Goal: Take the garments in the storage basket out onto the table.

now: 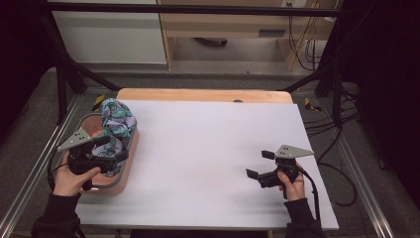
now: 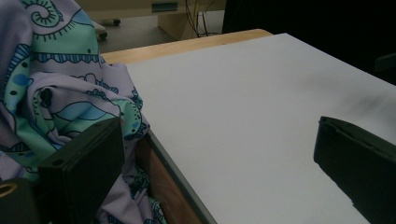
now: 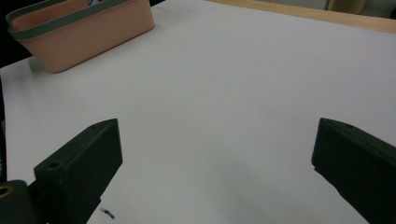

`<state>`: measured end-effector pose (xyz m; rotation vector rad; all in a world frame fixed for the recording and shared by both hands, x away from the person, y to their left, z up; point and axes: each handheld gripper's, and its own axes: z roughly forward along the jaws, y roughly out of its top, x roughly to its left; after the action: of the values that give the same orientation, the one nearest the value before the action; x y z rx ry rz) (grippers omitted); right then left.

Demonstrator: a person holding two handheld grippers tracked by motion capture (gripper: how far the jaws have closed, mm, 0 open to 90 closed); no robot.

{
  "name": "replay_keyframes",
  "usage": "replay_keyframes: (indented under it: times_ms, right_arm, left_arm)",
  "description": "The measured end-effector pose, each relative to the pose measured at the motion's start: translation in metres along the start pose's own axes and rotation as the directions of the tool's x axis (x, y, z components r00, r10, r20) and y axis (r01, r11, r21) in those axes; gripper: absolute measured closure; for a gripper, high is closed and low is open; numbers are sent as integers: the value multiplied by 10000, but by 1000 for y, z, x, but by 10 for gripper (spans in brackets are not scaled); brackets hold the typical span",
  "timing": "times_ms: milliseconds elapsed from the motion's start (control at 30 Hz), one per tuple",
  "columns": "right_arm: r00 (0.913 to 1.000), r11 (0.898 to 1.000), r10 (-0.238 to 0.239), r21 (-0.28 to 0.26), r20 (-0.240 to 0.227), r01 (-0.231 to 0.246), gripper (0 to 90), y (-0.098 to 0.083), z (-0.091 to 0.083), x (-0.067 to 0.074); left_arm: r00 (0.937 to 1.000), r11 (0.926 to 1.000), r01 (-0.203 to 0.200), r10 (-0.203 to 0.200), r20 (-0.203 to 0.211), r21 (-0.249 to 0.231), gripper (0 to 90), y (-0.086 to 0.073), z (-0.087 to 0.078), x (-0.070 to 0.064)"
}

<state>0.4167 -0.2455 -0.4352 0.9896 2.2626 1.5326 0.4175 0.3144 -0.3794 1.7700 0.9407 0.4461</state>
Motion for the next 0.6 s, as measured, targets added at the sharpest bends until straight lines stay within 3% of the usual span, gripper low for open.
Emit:
replay_keyframes:
  times_ms: [600]
  right_arm:
    - [10000, 10000, 32, -14, 19, -32, 23, 0, 0, 0]
  left_arm:
    - [9996, 9996, -7, 15, -268, 282, 20, 3, 4, 11]
